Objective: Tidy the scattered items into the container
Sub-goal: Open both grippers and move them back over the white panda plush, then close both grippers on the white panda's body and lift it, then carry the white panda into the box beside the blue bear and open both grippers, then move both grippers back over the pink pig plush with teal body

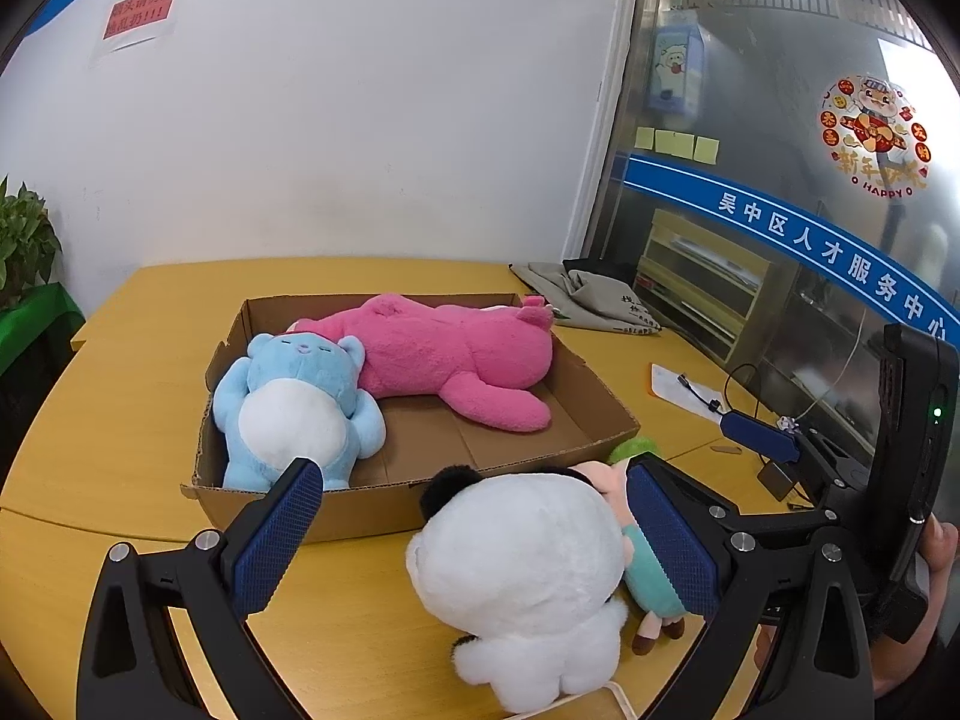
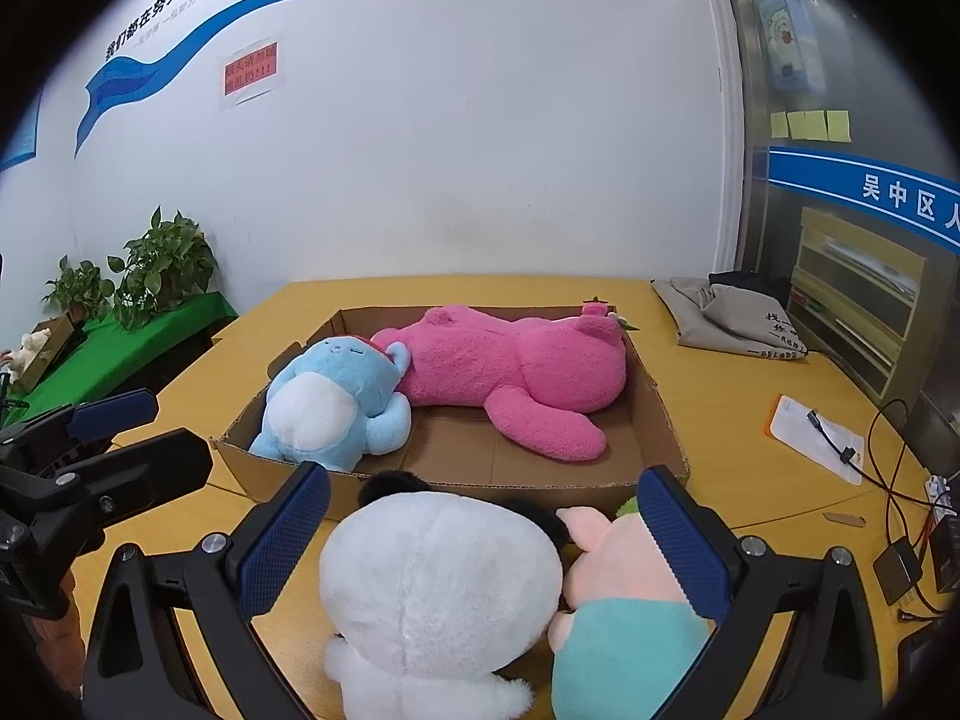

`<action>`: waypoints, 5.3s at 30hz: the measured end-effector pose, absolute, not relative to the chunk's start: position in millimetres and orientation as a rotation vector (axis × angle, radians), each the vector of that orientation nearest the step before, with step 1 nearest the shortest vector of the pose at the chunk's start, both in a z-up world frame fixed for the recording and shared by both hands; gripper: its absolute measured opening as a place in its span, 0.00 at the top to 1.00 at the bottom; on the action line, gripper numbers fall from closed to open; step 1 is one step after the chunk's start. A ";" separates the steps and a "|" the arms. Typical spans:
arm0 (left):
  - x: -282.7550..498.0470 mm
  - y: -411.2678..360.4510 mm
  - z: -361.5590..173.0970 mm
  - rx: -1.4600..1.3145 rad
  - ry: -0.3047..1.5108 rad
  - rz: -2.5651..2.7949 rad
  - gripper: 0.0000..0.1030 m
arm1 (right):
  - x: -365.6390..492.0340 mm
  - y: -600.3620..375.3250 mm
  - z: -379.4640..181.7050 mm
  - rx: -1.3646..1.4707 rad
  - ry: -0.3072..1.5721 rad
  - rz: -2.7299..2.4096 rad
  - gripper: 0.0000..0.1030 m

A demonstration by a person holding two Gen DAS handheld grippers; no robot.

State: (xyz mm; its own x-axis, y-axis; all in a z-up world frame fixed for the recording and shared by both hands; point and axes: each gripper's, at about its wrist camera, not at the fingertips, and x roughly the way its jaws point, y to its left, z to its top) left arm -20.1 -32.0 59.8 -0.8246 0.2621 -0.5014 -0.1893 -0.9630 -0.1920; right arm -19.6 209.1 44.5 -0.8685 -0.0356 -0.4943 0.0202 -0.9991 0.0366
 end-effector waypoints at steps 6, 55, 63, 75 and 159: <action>-19.5 -27.7 56.5 -0.805 -0.190 2.778 0.00 | -17.8 211.9 42.9 0.808 -0.051 -3.011 0.01; -114.0 -18.9 -66.2 -1.098 -0.355 2.321 0.25 | -37.8 171.2 -91.9 1.026 0.114 -2.848 0.09; -87.1 -13.8 -32.5 -1.003 -0.242 2.372 0.34 | -23.9 176.1 -72.3 0.935 -0.007 -2.860 0.25; -151.7 -33.3 84.0 -0.701 -0.152 2.489 0.34 | -72.3 178.4 38.2 0.563 0.065 -2.946 0.25; -59.2 -48.1 37.5 -0.903 -0.081 2.837 0.00 | -65.4 212.7 17.3 0.889 0.049 -3.018 0.01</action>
